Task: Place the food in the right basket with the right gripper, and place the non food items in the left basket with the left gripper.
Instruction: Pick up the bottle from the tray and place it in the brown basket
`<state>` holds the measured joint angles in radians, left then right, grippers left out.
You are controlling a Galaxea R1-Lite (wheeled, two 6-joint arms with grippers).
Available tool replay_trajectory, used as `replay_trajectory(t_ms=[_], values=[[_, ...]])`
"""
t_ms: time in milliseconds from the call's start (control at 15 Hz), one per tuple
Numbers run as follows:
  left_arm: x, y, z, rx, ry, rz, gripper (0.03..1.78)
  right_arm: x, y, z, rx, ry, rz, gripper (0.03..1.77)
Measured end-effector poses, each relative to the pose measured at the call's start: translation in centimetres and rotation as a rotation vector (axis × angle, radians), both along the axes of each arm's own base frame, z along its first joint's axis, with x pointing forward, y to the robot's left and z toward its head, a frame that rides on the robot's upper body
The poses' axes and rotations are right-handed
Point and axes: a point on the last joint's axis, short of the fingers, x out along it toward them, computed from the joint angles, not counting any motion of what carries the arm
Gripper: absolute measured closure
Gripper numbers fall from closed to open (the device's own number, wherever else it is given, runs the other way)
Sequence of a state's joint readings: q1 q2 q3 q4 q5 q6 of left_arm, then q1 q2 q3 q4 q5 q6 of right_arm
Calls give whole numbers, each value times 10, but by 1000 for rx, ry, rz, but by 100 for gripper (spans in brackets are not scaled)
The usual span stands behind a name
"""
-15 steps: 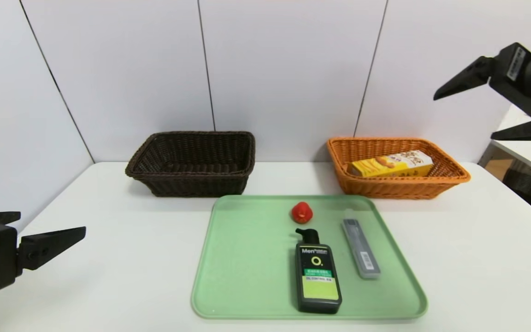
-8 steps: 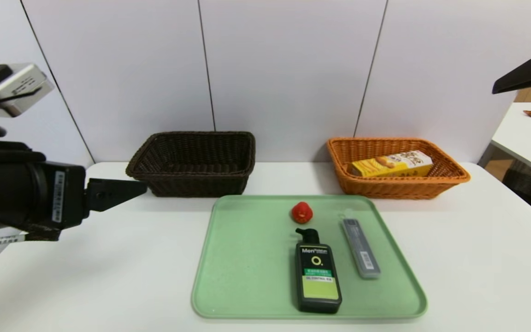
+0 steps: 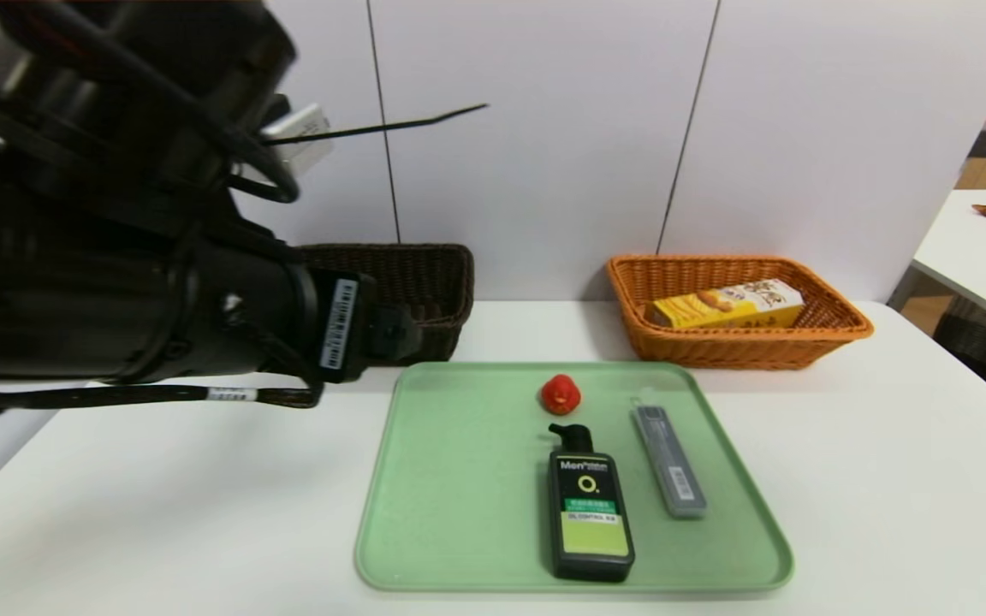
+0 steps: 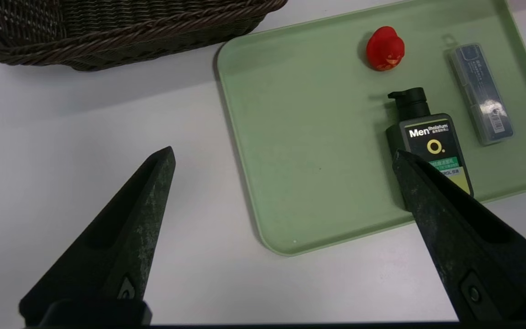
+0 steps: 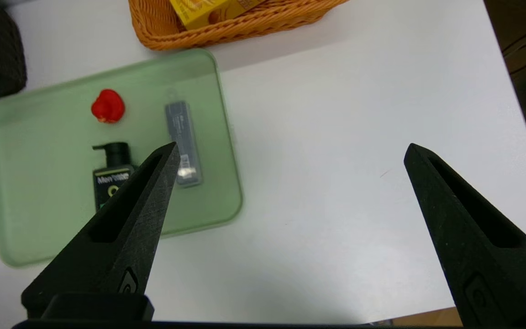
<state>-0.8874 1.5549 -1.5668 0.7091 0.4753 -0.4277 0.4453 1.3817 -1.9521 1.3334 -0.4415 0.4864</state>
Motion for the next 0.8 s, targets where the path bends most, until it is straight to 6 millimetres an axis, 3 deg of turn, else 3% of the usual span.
replay_trajectory(t_ms=[333, 600, 800], values=[[-1, -63, -15, 70, 11, -83, 12, -22, -8, -1, -258, 16, 240, 10], [-2, -77, -33, 111, 38, -161, 12, -27, -7, -19, -236, 100, 381, 10], [-3, -83, -33, 52, 30, -277, 12, -28, -7, -36, -237, 135, 413, 10]])
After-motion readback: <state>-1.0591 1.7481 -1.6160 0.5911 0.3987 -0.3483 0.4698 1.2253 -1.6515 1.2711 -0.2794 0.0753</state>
